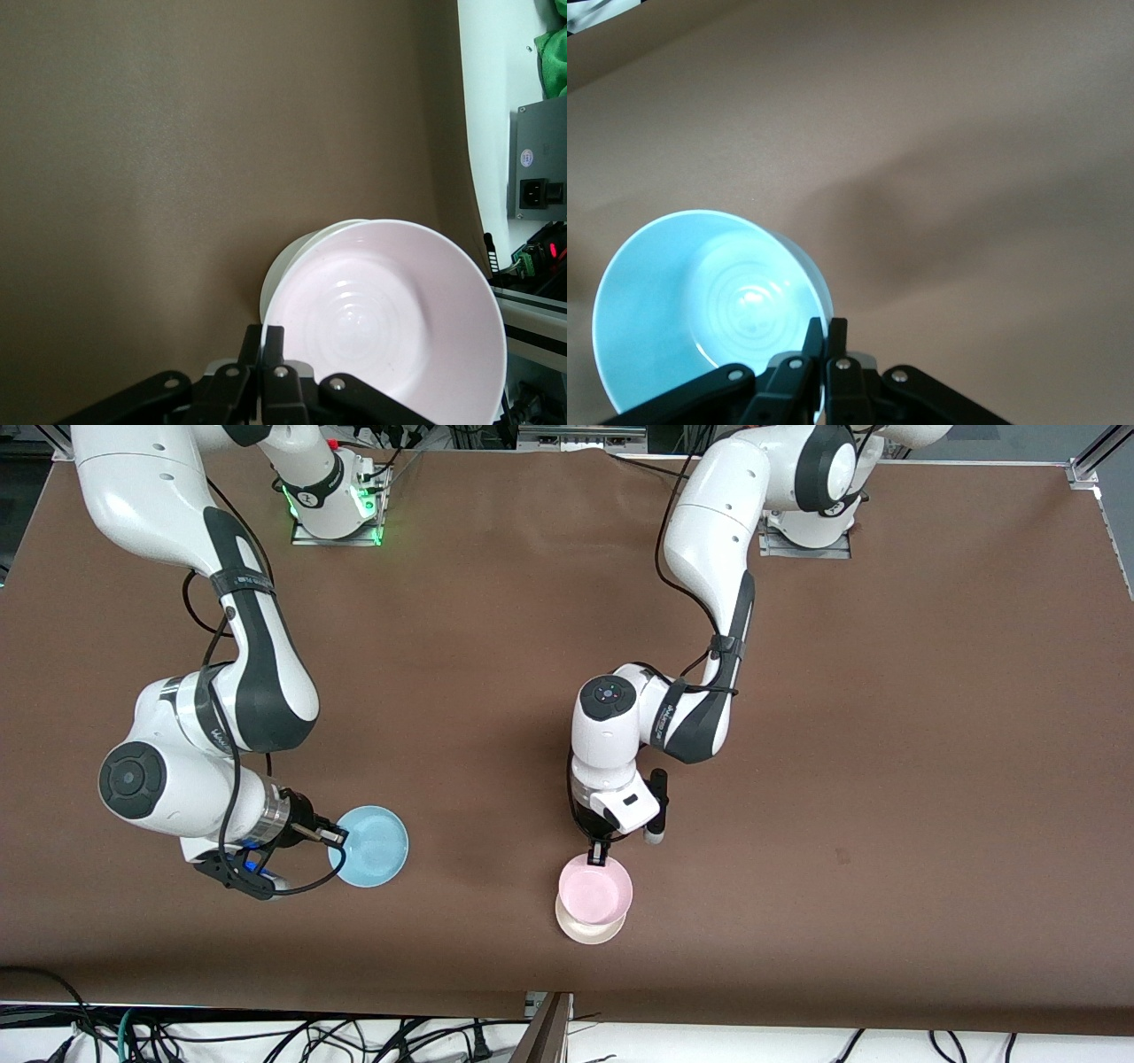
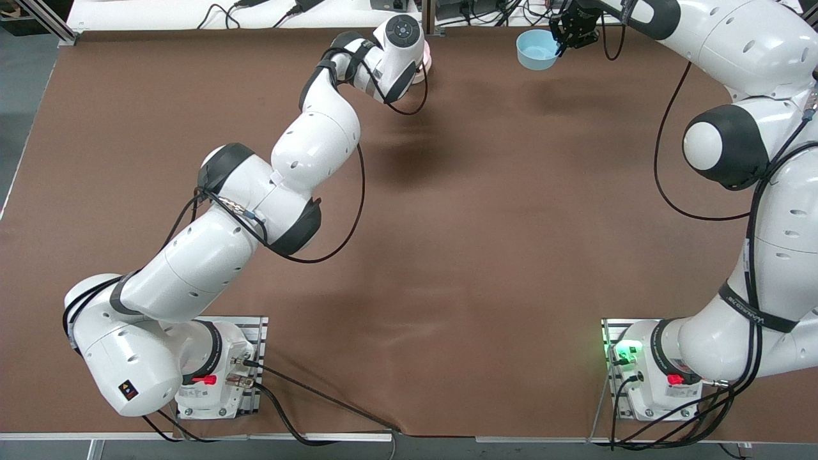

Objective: Stack pink and blue bowls on white bowl
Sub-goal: 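Lower the pink bowl into the white bowl and open the left gripper, then raise the left gripper away while the right gripper carries the blue bowl over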

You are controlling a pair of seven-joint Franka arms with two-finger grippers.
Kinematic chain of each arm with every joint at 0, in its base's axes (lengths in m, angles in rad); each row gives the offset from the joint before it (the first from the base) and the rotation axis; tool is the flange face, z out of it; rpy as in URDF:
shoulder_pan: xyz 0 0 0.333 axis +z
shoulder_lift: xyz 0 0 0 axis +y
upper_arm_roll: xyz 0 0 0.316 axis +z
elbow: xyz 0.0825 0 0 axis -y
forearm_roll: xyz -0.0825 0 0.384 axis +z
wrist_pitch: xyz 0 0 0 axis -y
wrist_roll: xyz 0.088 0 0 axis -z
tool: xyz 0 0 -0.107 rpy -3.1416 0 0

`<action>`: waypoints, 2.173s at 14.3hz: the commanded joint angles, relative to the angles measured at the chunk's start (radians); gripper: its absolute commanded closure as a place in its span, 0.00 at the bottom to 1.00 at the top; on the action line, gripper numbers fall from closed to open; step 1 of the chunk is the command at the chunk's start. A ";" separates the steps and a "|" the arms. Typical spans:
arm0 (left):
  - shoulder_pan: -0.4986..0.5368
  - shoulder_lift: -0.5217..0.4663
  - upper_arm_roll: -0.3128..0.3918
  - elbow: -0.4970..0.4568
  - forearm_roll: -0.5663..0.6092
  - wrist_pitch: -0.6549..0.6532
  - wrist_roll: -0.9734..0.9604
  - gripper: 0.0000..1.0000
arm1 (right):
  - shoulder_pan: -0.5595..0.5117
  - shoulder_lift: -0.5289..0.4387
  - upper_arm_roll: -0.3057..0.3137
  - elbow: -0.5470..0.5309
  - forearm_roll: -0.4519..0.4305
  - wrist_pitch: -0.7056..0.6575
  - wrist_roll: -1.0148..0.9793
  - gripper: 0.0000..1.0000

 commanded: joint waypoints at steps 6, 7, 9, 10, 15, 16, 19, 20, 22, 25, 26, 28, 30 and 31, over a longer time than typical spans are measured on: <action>-0.004 0.038 0.020 0.031 0.029 0.034 -0.047 1.00 | -0.003 0.009 0.002 0.024 0.007 -0.006 0.006 1.00; -0.004 0.040 0.020 0.031 0.029 0.043 -0.049 1.00 | -0.003 0.009 0.002 0.024 0.007 -0.006 0.006 1.00; -0.004 0.044 0.025 0.031 0.029 0.043 -0.058 1.00 | -0.003 0.009 0.002 0.026 0.007 -0.006 0.006 1.00; -0.004 0.044 0.030 0.031 0.029 0.043 -0.058 1.00 | -0.003 0.009 0.002 0.026 0.007 -0.006 0.006 1.00; -0.002 0.044 0.030 0.033 0.029 0.044 -0.058 0.71 | -0.003 0.009 0.002 0.026 0.007 -0.006 0.006 1.00; -0.002 0.044 0.030 0.033 0.027 0.044 -0.058 0.68 | -0.003 0.009 0.002 0.024 0.007 -0.006 0.006 1.00; -0.002 0.043 0.033 0.033 0.027 0.043 -0.054 0.67 | -0.003 0.009 0.002 0.026 0.007 -0.007 0.006 1.00; -0.002 0.037 0.036 0.033 0.027 0.041 -0.049 0.67 | -0.003 0.009 0.002 0.024 0.007 -0.006 0.006 1.00; -0.002 0.012 0.050 0.033 0.029 0.015 -0.035 0.66 | -0.003 0.009 0.002 0.026 0.007 -0.006 0.010 1.00; -0.001 -0.076 0.045 0.034 0.022 -0.159 0.110 0.65 | 0.003 0.015 0.003 0.024 0.008 0.008 0.014 1.00; 0.001 -0.121 0.042 0.033 0.018 -0.228 0.164 0.65 | 0.014 0.024 0.003 0.026 0.008 0.016 0.031 1.00; 0.010 -0.205 0.037 0.033 0.013 -0.345 0.288 0.65 | 0.046 0.044 0.003 0.026 0.007 0.069 0.110 1.00; 0.034 -0.265 0.039 0.031 -0.002 -0.467 0.450 0.59 | 0.082 0.076 0.003 0.026 0.007 0.143 0.192 1.00; 0.054 -0.303 0.040 0.030 -0.013 -0.527 0.527 0.51 | 0.105 0.096 0.005 0.030 0.008 0.195 0.245 1.00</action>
